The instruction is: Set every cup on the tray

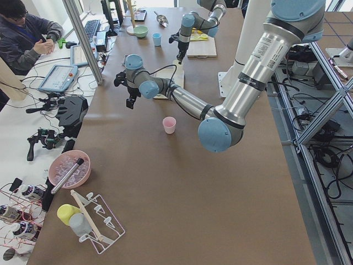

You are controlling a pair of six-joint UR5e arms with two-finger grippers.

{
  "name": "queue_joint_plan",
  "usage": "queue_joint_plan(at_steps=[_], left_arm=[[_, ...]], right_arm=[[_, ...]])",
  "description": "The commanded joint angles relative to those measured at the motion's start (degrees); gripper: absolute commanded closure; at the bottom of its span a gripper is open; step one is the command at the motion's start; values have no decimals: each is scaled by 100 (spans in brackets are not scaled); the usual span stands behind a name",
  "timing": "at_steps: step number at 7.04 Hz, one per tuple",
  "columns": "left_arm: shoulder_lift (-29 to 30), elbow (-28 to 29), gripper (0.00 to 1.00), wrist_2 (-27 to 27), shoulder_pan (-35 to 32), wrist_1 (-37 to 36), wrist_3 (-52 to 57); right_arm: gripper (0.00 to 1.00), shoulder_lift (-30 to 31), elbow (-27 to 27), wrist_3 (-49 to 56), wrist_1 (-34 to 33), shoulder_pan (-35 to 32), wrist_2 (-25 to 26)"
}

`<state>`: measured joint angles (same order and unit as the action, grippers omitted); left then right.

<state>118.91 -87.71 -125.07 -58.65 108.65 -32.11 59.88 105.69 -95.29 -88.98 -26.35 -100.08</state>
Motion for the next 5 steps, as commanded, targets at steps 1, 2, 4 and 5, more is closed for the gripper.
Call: queue_joint_plan(at_steps=[1, 2, 4, 5], left_arm=[[-252, -227, 1, 0, -6, 7, 12], [-498, -481, 1, 0, -6, 7, 12], [-1278, -947, 1, 53, 20, 24, 3], [-1665, -1193, 1, 70, 125, 59, -49]], right_arm=[[0, -20, 39, 19, 29, 34, 198], [0, -159, 30, 63, -5, -237, 165], [0, -91, 30, 762, -58, -1156, -515], [0, 49, 13, 1306, -58, -1745, -982]])
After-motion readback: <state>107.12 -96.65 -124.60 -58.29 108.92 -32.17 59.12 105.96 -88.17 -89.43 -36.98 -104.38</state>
